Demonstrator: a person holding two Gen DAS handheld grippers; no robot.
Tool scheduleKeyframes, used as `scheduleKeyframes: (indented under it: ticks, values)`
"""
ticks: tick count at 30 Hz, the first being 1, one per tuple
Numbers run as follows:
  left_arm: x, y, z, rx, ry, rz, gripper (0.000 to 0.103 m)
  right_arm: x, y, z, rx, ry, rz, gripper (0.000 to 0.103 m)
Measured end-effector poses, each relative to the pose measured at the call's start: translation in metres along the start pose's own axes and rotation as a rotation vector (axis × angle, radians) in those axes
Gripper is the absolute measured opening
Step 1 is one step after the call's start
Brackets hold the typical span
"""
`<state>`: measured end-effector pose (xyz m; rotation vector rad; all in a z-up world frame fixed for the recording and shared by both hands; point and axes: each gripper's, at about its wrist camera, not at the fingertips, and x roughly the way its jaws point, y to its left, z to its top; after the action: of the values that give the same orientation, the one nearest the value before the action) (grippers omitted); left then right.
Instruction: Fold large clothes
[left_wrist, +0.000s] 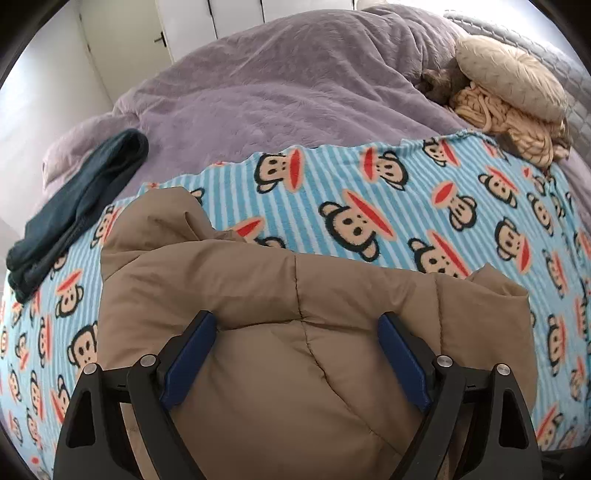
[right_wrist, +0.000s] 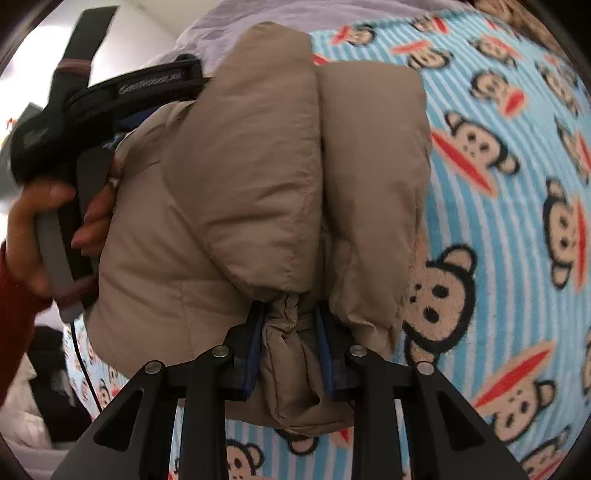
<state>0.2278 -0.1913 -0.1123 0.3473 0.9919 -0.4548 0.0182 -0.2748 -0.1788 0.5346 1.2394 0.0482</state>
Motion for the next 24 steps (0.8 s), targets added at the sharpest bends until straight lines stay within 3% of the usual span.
scheduleKeyframes:
  ticks: [12,24]
  values:
    - [0.000,-0.003,-0.005,0.021,-0.009,0.030,0.089,0.005,-0.006,-0.004,0.011,-0.011,-0.016,0.028]
    - [-0.052,0.015,-0.017,-0.012,0.008,0.021,0.089,0.005,-0.001,-0.004,0.014,0.004,-0.052,0.031]
